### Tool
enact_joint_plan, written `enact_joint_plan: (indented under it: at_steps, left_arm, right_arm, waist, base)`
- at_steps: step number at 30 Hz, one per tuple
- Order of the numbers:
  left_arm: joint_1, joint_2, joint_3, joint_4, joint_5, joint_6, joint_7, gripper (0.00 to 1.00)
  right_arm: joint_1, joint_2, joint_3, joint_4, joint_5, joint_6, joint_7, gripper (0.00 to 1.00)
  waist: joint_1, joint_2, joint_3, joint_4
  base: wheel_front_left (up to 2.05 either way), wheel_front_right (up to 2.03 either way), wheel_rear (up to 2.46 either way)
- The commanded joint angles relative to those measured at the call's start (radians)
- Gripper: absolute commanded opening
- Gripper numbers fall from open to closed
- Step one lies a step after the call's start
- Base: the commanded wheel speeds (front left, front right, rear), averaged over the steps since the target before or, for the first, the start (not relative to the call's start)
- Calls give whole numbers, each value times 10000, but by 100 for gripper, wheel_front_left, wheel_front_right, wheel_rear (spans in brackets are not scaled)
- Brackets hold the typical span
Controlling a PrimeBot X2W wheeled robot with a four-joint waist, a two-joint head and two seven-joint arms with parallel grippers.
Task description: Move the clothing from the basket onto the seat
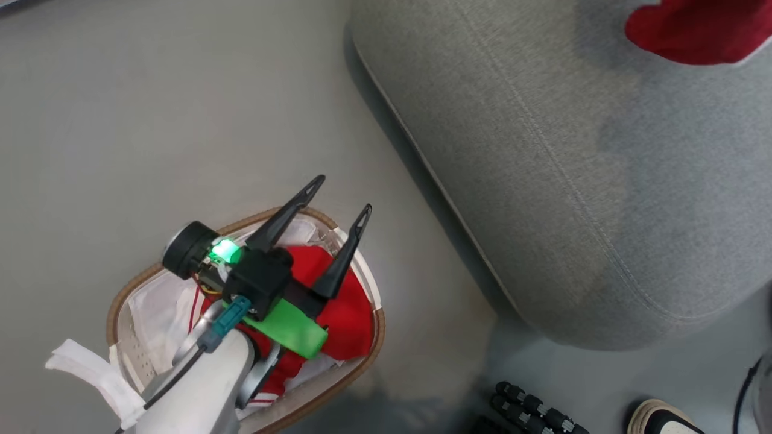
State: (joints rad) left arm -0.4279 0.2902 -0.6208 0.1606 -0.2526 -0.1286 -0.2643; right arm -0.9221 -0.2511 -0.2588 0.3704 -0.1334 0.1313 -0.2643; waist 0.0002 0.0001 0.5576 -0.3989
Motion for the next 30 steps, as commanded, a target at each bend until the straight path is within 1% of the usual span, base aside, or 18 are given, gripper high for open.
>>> enact_joint_plan:
  at_steps: [1,2,3,4,5,10,13,16,19,23,28,30]
  left_arm:
    - [-188,72,189,-54,36,-31,-3,100]
    - [-160,60,289,-28,34,-31,-3,100]
    - [-151,47,310,-6,54,-31,-3,100]
    - [-155,30,295,7,60,-31,-3,100]
    - [-143,23,290,29,55,-31,-3,100]
    - [19,-136,495,180,77,-31,-3,100]
    - [184,-275,641,294,97,-31,-3,100]
    - [374,-459,863,437,135,-31,-3,100]
    - [589,-644,1074,560,209,-31,-3,100]
    - [922,-878,1467,716,320,-31,-3,100]
    - [1489,-1250,2123,1026,417,-31,-3,100]
    - [1647,-1361,2336,1131,499,-31,-3,100]
  right_arm:
    - [-110,260,-350,298,-125,-10,-3,0]
    - [-131,425,-618,477,-245,-10,-4,20]
    - [-82,546,-788,599,-366,-10,-4,38]
    - [69,695,-928,765,-542,-10,-4,87]
    - [212,792,-1048,893,-656,-10,-4,100]
    - [1102,1215,-1756,1208,-906,-12,-4,100]
    - [1868,1324,-1899,1152,-807,-10,-4,100]
    - [2637,1405,-1822,922,-693,-10,-4,100]
    - [3444,1400,-1631,633,-484,-10,-3,100]
    - [4370,1330,-1031,322,34,-10,-4,100]
    - [5260,1514,-250,-196,781,-10,-4,100]
    - [5469,1622,-88,-459,1176,-10,-4,100]
  waist:
    - [-2,-1,877,860]
    - [-2,-1,918,929]
    - [-2,-1,935,989]
    - [-2,-1,930,1052]
    - [-2,-1,901,1098]
    - [-2,-1,503,1261]
    - [-2,-1,144,1332]
    - [-2,-1,-283,1440]
    - [-2,-1,-735,1643]
    - [-2,-1,-1308,1955]
    - [-2,-1,-2077,2493]
    - [-2,-1,-2361,2758]
  base:
    - [0,0,0]
    - [0,0,0]
    - [0,0,0]
    - [0,0,0]
    - [0,0,0]
    - [0,0,0]
    - [0,0,0]
    - [0,0,0]
    - [0,0,0]
    - [0,0,0]
    - [0,0,0]
    - [0,0,0]
